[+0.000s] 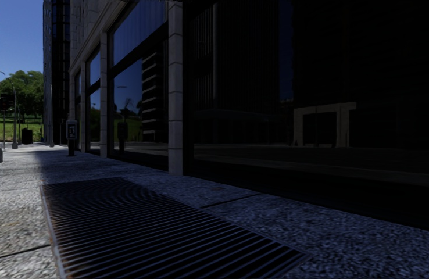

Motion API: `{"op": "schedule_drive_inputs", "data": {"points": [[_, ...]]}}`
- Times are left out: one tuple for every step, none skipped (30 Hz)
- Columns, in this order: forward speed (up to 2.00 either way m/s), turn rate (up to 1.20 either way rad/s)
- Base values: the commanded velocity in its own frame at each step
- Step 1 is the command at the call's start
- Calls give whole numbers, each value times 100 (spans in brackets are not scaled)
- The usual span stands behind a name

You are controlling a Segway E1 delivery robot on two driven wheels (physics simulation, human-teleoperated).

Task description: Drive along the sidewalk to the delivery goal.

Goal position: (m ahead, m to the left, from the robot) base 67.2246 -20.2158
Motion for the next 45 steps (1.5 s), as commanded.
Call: {"op": "schedule_drive_inputs", "data": {"points": [[152, 71], [158, 71], [178, 71], [178, 71], [200, 71], [200, 71], [200, 71], [200, 71], [200, 71], [200, 71], [200, 71], [200, 71], [200, 71], [200, 71], [200, 71], [200, 71], [200, 71], [200, 71], [200, 71], [200, 71], [200, 71], [200, 71], [200, 71], [200, 71], [200, 71], [200, 71], [200, 71], [200, 71], [200, 71], [200, 71], [200, 71], [200, 71], [200, 71], [200, 69], [200, 69], [200, 66], [200, 66], [200, 58], [200, 3], [200, 0], [200, 0], [200, 0], [200, 0], [200, 0], [200, 0]]}}
